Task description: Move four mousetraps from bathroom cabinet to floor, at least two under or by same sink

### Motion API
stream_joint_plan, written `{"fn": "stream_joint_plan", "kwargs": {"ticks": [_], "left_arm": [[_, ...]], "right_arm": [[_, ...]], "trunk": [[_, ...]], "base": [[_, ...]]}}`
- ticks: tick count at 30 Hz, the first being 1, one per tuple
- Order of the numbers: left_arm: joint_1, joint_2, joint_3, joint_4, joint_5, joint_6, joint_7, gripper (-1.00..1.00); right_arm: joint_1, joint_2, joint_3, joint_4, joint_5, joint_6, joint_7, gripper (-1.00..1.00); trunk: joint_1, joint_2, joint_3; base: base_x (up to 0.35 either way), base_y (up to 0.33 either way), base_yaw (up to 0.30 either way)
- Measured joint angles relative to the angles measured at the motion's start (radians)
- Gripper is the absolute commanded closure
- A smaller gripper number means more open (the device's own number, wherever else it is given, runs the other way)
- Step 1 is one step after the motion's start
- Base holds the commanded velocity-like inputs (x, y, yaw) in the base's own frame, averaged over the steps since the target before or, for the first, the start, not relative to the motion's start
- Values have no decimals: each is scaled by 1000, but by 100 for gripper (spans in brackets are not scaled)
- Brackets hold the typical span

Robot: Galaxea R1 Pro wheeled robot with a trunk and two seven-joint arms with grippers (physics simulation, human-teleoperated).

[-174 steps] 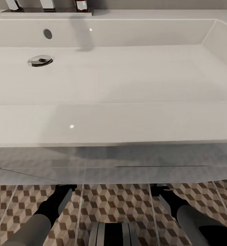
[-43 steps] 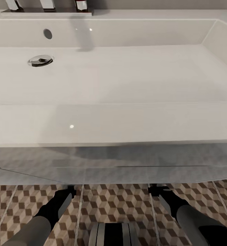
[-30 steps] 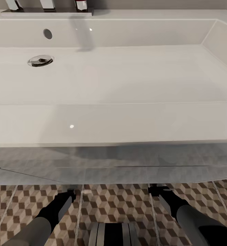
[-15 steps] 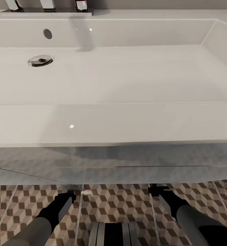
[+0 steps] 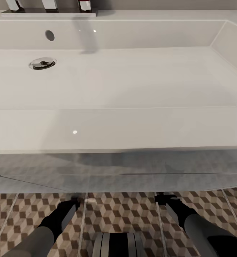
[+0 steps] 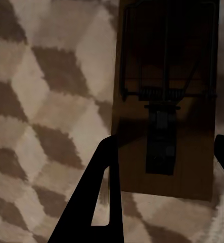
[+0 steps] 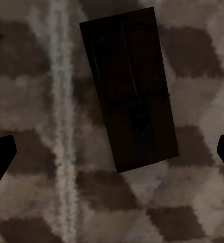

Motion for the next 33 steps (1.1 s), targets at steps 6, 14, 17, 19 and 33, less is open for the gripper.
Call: {"fn": "stream_joint_plan", "kwargs": {"ticks": [6, 14, 17, 19, 33], "left_arm": [[-1, -13, -1, -23, 0, -53, -2, 100], [-3, -19, -3, -34, 0, -71, -3, 100], [-3, -21, -4, -36, -1, -73, -3, 100], [-3, -24, -5, -36, -2, -73, -2, 100], [-3, -34, -8, -36, -7, -73, -1, 100]], "right_arm": [[0, 0, 0, 0, 0, 0, 0, -100], [0, 0, 0, 0, 0, 0, 0, -100], [0, 0, 0, 0, 0, 0, 0, -100], [0, 0, 0, 0, 0, 0, 0, -100], [0, 0, 0, 0, 0, 0, 0, -100]], "trunk": [[0, 0, 0], [0, 0, 0], [0, 0, 0], [0, 0, 0], [1, -1, -11]], "base": [[0, 0, 0], [0, 0, 0], [0, 0, 0], [0, 0, 0], [0, 0, 0]]}}
